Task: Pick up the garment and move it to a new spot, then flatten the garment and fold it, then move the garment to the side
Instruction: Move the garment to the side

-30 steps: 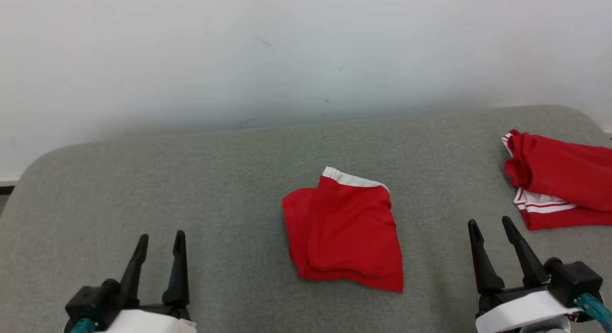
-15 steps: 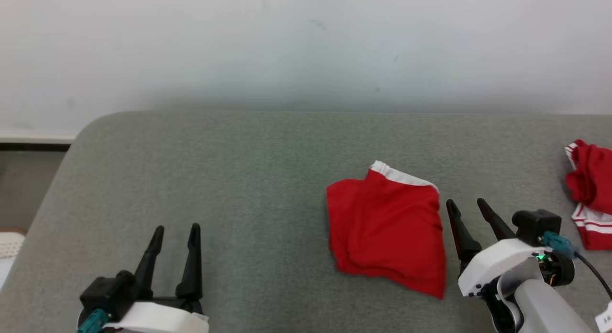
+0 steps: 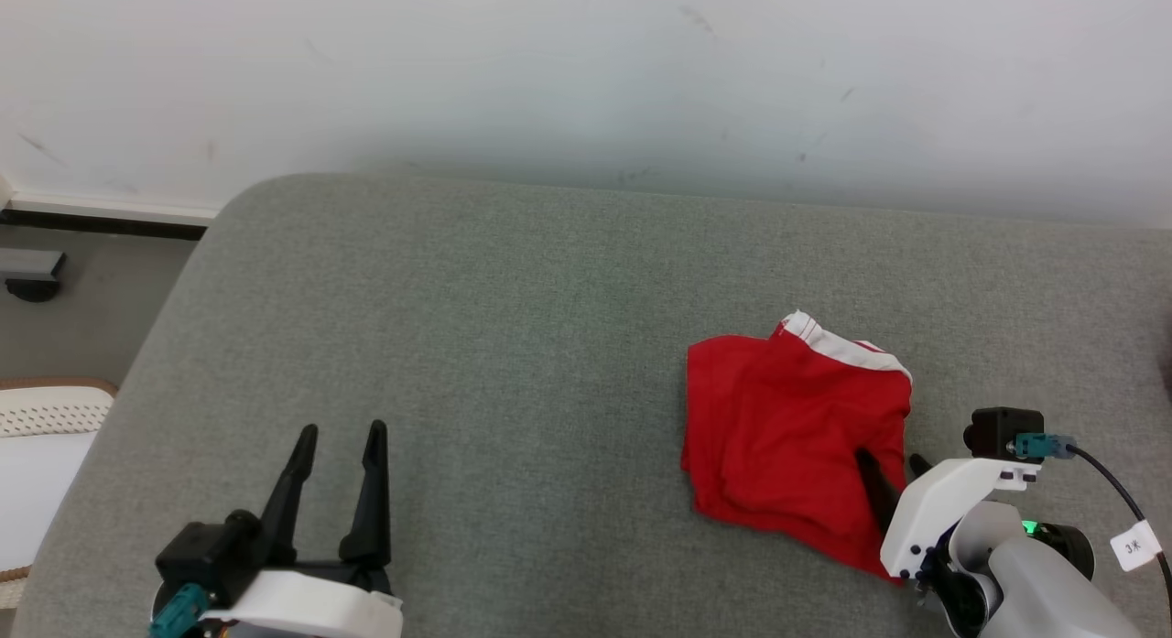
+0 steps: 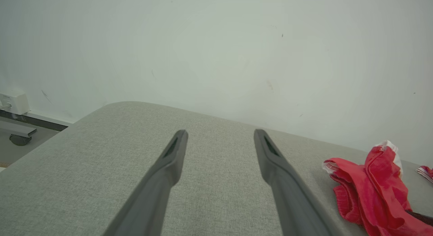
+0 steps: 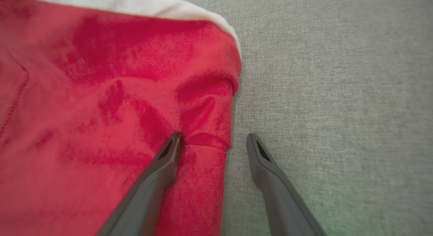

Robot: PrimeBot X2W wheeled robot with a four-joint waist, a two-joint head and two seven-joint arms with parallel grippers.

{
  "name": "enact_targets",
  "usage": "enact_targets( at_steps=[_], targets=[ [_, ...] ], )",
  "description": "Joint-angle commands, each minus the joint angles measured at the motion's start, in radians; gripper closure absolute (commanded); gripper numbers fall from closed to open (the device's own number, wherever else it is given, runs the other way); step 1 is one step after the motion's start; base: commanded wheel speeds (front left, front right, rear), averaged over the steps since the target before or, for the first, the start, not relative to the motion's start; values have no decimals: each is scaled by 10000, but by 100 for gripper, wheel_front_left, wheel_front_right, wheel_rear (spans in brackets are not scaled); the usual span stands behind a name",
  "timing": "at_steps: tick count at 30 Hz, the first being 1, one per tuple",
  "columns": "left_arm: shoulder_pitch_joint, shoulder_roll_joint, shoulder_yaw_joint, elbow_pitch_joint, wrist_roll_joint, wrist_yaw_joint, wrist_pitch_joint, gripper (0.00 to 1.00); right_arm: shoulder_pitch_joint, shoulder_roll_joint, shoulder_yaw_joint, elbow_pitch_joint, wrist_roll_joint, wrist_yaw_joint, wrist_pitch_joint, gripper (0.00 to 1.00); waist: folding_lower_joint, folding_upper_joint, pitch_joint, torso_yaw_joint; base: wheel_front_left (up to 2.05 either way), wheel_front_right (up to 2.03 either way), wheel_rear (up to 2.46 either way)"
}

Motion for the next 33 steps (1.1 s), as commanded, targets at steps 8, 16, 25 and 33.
enact_targets(
  at_steps=[8,16,25,33],
  targets=[
    [-81,109,-1,107,-21,17,1,0,237,184,523,-139,1018,1,734,100,0,0,-68,-22,0,0,0],
    [82,132,-52,114,37,16,1,0,-22,-167,879,-397,1422,1,-250,100,0,0,-393,-272,0,0,0],
    [73,155,-724,43,-8,16,1,0,-279,-723,1343,-495,1406,1,-1090,100,0,0,-793,-1104,0,0,0],
    [-136,152,-1657,168,-138,16,2,0,-228,-1056,1866,-764,1584,1,-1159,100,0,0,-873,-2352,0,0,0]
  ],
)
